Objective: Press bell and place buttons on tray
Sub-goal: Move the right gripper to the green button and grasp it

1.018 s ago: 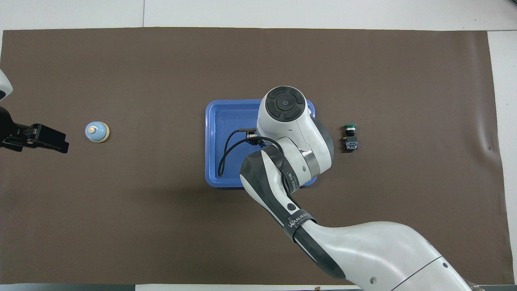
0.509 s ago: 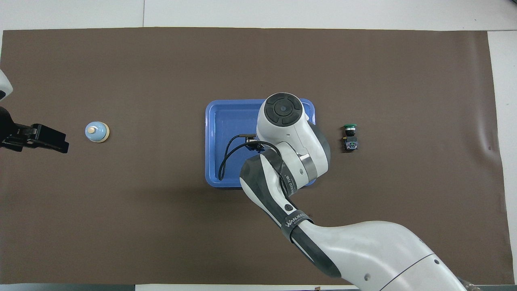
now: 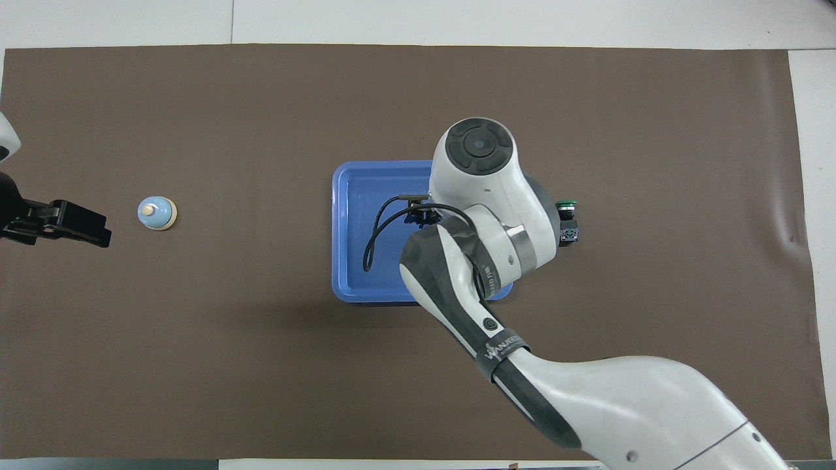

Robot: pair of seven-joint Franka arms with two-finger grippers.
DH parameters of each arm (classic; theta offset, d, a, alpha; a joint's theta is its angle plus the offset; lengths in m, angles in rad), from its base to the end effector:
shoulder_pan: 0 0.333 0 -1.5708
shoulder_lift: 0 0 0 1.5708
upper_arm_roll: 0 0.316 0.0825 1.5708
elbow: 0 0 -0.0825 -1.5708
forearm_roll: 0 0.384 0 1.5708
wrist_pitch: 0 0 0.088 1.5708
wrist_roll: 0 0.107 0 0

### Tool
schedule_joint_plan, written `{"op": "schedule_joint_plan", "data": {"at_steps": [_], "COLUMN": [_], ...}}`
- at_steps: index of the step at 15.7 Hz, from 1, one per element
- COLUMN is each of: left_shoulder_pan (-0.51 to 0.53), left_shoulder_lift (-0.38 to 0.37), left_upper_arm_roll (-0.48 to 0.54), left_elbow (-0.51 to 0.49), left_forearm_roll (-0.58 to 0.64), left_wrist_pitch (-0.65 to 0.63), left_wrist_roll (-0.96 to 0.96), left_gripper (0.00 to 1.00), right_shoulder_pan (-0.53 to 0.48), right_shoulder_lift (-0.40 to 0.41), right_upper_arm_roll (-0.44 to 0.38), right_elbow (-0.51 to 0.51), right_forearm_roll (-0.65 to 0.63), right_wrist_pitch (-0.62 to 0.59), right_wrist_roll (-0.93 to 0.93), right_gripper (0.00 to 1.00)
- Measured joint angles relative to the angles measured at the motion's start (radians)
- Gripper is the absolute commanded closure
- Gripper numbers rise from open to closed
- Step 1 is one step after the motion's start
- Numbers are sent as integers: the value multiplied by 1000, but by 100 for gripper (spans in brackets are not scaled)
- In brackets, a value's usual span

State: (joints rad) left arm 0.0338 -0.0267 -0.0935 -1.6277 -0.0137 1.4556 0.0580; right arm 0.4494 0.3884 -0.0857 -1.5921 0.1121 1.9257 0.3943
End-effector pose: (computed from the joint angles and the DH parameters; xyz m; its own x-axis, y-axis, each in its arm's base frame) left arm 0.5309 -0.0340 0.6033 0.9825 -0.1180 -0.1441 -0.1164 -0.9930 0.0196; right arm 0.6146 0.2494 0.4062 0.9949 -0.0649 -0.0771 -0.0685 -0.9967 -0.0442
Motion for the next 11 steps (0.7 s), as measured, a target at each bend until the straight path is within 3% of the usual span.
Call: {"op": "schedule_joint_plan", "data": {"at_steps": [5, 8, 11], "left_shoulder_pan": [0, 0, 0], "left_shoulder_lift": [0, 0, 0], "left_upper_arm_roll": [0, 0, 0], "left_elbow": [0, 0, 0], "left_forearm_roll": [0, 0, 0], "left_wrist_pitch": [0, 0, 0], "left_wrist_roll": [0, 0, 0], "left_gripper": [0, 0, 0], "right_shoulder_pan": [-202, -219, -209], "right_shoulder_lift": [-28, -29, -29], "right_upper_arm_roll": [-3, -1, 8], "right_elbow": [-84, -180, -214], "right_forearm_roll": [-3, -3, -3], "right_wrist_pitch": [31, 109, 128], "right_wrist_roll": [-228, -267, -267], "right_gripper": [0, 0, 0]}}
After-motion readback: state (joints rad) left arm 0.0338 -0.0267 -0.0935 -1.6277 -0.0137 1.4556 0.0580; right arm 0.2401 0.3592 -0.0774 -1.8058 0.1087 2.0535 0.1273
